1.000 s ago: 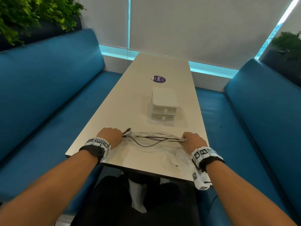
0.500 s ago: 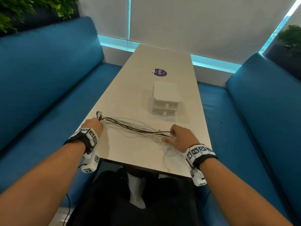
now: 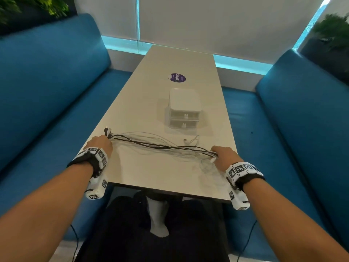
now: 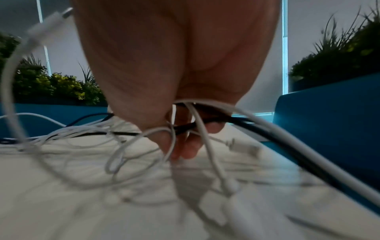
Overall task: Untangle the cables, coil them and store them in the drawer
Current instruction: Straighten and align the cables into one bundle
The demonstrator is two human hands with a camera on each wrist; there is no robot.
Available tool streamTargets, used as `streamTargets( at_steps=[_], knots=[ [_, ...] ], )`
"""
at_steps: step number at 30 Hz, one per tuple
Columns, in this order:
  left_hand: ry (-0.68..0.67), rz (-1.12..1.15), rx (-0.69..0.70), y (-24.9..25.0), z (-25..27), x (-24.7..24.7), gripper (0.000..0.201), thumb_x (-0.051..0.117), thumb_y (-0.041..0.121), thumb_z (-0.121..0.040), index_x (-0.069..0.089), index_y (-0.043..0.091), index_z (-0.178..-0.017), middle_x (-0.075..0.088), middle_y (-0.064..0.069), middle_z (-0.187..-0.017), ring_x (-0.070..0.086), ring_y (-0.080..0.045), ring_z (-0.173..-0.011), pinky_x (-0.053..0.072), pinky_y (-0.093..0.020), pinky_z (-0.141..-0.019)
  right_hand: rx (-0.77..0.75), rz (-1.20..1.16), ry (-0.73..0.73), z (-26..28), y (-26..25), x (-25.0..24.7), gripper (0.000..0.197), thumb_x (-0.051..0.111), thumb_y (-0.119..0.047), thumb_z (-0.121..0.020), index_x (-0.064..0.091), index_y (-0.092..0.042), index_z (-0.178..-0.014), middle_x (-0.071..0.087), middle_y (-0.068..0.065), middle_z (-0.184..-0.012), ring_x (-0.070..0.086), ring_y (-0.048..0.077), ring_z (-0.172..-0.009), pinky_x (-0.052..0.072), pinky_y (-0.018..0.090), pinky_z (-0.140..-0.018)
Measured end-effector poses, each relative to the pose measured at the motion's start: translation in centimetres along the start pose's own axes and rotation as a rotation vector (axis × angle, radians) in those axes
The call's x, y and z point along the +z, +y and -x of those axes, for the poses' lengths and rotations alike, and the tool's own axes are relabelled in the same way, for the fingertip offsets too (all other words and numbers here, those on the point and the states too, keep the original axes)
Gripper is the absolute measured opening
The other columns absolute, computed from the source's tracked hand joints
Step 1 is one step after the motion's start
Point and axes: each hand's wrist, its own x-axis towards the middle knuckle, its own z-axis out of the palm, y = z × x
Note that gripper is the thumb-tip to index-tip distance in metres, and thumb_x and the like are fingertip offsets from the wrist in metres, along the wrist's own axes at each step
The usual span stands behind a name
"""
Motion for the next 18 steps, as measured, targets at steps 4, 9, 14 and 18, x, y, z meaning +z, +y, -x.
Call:
streamTargets(
  at_steps=[4,9,14,18],
  knots=[
    [-0.004,0.004,-0.008,0.0,0.0,-0.1,0.03,0.033,0.023,-0.103,0.054,0.008,-0.089,0.064,-0.022,-0.098,0.058,-0.034,-0.078,0.049,-0.037,-0.071,0.107,0.225,-0.033,0.0,1.0,-1.0,0.028,0.041,-0.007,-0.09,0.055,-0.019,-0.11,0.063,0.006,-0.1,0.06,0.028,-0.088,0.048,0.039,-0.087],
    [-0.008,-0.008,-0.004,0.2,0.2,-0.2,0.032,0.034,0.023,-0.103,0.052,0.009,-0.082,0.059,-0.017,-0.085,0.059,-0.034,-0.077,0.05,-0.037,-0.069,0.309,0.35,0.065,0.4,4.1,-0.6,0.011,0.046,-0.017,-0.09,0.053,-0.023,-0.097,0.061,-0.005,-0.078,0.058,0.018,-0.075,0.034,0.042,-0.092],
    [-0.018,0.0,-0.002,0.0,0.3,-0.3,0.031,0.034,0.024,-0.103,0.052,0.008,-0.083,0.058,-0.017,-0.085,0.058,-0.033,-0.075,0.046,-0.036,-0.066,0.309,0.353,0.047,0.6,4.2,-0.5,0.061,0.038,-0.081,-0.081,0.061,-0.024,-0.086,0.062,-0.005,-0.078,0.059,0.02,-0.079,0.033,0.044,-0.089],
    [-0.014,-0.007,0.001,-0.1,0.6,-0.4,0.036,0.03,0.026,-0.103,0.057,0.007,-0.091,0.061,-0.02,-0.092,0.057,-0.034,-0.077,0.047,-0.036,-0.069,0.1,0.045,0.042,0.7,2.9,-0.7,0.075,0.057,-0.075,-0.075,0.05,-0.026,-0.132,0.055,-0.001,-0.128,0.05,0.025,-0.121,0.032,0.046,-0.104]
  ],
)
